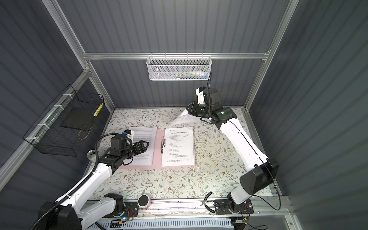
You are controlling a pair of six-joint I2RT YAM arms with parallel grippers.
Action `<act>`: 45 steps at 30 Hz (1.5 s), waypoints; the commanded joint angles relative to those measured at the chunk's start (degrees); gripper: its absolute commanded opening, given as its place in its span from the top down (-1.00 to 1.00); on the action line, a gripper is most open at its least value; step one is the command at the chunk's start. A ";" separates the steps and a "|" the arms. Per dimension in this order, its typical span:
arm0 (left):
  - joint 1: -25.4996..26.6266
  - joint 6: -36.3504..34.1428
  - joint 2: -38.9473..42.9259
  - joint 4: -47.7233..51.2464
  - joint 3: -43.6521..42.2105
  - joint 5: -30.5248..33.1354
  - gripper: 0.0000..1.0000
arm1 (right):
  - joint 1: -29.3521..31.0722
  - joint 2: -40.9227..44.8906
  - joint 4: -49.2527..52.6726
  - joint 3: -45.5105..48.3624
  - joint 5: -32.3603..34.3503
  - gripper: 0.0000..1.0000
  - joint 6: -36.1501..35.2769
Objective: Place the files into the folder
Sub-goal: 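Lift the English sheet and carry it over the folder with the right gripper, then lower the English sheet onto the Chinese sheet beside the clip with the right gripper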
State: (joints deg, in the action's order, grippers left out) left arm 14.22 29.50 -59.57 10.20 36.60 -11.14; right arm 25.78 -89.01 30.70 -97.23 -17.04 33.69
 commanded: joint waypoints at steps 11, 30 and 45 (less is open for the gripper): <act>-0.11 -0.56 -0.76 1.02 -0.74 0.11 -0.51 | 3.04 7.83 -18.67 35.06 -3.64 1.00 13.15; -0.07 -0.82 0.31 1.68 -2.32 0.49 -0.50 | 7.08 8.81 -20.22 45.89 1.31 1.00 10.75; -0.07 -0.93 -0.58 1.08 -2.11 0.27 -0.49 | 7.13 13.25 -20.82 51.15 -4.01 1.00 5.99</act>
State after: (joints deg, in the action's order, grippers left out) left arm 14.22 29.50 -59.79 11.14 34.83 -10.55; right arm 32.69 -76.47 10.28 -47.16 -19.55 41.28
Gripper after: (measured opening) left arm 0.747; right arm 0.049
